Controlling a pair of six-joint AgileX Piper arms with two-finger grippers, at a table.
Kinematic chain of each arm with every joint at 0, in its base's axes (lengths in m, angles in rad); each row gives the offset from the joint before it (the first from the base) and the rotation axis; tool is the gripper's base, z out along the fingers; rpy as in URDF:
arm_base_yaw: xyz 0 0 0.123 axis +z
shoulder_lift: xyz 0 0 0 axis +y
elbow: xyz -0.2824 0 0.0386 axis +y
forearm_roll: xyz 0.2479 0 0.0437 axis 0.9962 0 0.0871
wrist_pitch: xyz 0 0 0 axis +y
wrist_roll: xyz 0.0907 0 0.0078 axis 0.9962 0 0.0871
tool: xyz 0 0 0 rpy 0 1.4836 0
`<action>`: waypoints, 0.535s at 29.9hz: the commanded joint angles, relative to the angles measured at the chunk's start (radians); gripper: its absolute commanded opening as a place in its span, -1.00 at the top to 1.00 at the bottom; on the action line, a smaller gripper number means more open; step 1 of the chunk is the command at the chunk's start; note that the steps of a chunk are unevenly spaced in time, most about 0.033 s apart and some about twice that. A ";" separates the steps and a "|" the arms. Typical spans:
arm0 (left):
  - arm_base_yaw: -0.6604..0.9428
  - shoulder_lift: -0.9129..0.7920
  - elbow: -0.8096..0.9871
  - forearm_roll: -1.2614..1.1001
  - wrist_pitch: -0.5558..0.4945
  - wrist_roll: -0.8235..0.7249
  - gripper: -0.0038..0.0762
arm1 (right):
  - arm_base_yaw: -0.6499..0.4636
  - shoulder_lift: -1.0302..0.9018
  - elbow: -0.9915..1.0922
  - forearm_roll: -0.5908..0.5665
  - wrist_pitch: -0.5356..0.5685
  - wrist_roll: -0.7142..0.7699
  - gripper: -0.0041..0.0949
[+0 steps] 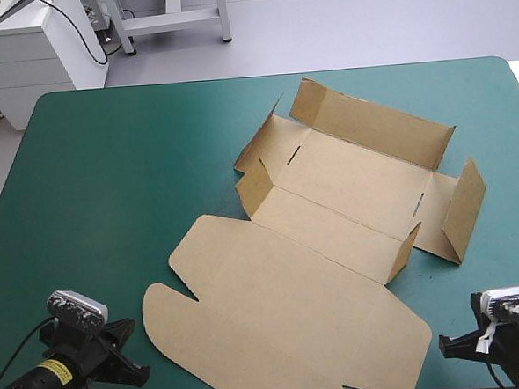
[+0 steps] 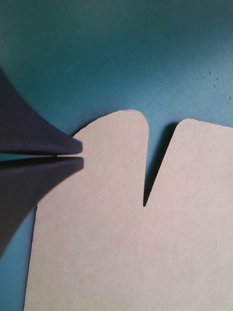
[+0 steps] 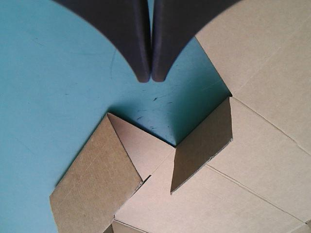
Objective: Fold the box
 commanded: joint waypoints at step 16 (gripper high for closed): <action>-0.004 0.011 -0.034 -0.016 -0.053 -0.008 0.92 | 0.001 0.047 -0.045 0.003 0.005 -0.004 0.96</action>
